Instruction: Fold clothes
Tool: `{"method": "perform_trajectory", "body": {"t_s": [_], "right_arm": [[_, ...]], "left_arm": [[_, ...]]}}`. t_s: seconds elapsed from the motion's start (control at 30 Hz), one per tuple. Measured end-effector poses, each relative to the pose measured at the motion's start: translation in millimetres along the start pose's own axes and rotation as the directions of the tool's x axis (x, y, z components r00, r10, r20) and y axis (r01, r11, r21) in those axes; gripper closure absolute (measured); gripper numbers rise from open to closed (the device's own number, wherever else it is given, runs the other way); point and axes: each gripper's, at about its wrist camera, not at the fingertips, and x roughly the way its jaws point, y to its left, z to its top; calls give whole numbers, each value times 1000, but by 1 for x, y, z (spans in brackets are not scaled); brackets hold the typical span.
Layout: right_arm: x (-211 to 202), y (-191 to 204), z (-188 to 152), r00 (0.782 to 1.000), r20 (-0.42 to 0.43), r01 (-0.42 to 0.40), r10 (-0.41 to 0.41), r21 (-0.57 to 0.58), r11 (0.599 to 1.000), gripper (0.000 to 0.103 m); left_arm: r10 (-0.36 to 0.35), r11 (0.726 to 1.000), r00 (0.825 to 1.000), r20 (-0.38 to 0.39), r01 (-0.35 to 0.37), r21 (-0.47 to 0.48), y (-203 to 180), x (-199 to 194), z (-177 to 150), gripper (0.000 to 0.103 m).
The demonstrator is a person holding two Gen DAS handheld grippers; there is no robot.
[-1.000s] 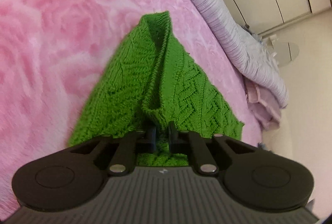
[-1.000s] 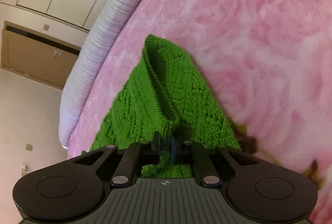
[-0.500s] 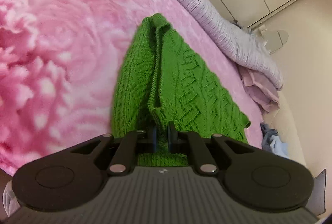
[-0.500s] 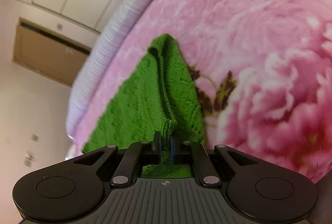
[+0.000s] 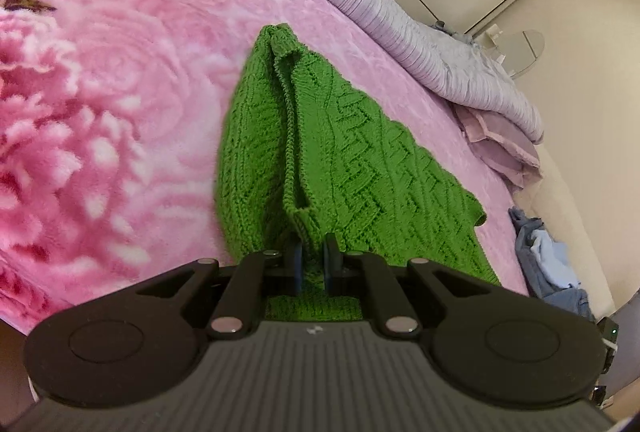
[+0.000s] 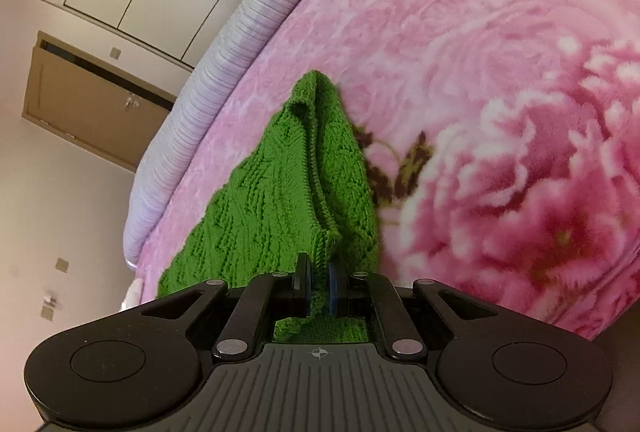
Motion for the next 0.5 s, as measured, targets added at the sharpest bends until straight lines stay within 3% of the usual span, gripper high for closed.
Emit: {"method": "perform_trajectory", "body": {"t_s": [0.17, 0.27, 0.4, 0.5], "right_arm": [[8, 4, -9, 998, 17, 64, -63, -64, 996, 97], [4, 23, -11, 991, 20, 133, -132, -185, 974, 93], [-11, 62, -18, 962, 128, 271, -240, -406, 873, 86], [-12, 81, -25, 951, 201, 305, -234, -519, 798, 86]], "left_arm": [[43, 998, 999, 3, -43, 42, -3, 9, -5, 93], [79, 994, 997, -16, -78, 81, -11, 5, 3, 90], [164, 967, 986, 19, -165, 194, -33, -12, 15, 89], [194, 933, 977, 92, -213, 291, -50, -21, 18, 89]]}}
